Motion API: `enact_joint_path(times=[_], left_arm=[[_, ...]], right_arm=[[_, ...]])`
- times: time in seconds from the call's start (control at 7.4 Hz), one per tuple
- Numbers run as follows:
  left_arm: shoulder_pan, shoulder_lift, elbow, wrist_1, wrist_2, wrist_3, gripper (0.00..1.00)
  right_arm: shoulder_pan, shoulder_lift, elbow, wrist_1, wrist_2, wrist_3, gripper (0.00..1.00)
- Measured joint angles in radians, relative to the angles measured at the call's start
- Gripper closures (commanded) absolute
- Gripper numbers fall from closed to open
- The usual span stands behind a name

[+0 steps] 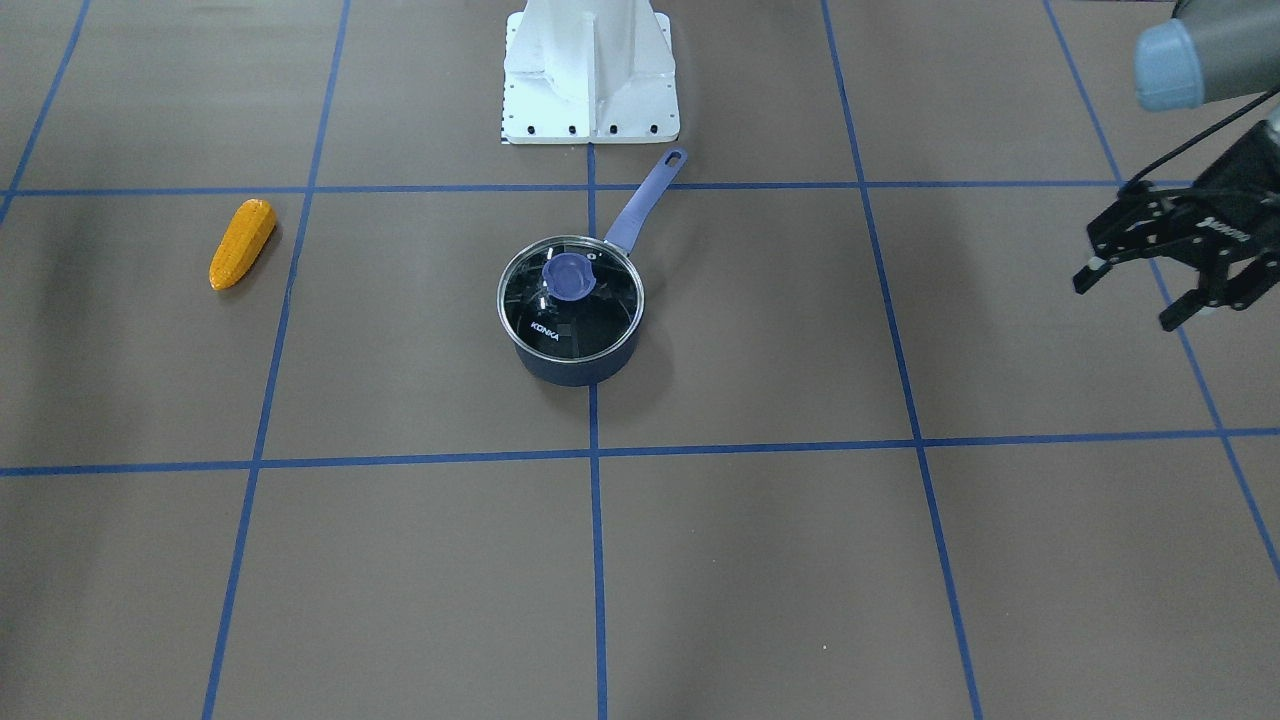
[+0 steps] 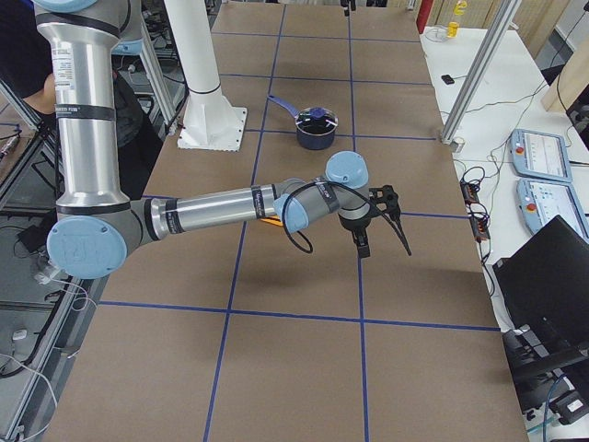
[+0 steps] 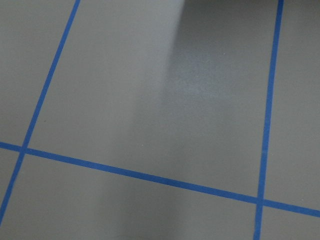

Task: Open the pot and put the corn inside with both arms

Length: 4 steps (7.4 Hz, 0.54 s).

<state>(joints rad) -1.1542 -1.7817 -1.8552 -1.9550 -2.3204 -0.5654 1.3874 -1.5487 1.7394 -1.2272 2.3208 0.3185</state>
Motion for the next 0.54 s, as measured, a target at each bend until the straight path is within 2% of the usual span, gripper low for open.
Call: enact_joint_path(times=[0.27, 0.54], left_arm=[[0.196, -0.144, 0.003, 0.095, 0.162, -0.176, 0.01], [0.364, -0.333, 0.017, 0.29, 0.312, -0.325, 0.01]], right_arm=[[-0.011, 0.002, -0.003, 0.0, -0.001, 0.006, 0.0], [-0.013, 0.002, -0.005, 0.001, -0.001, 0.007, 0.0]])
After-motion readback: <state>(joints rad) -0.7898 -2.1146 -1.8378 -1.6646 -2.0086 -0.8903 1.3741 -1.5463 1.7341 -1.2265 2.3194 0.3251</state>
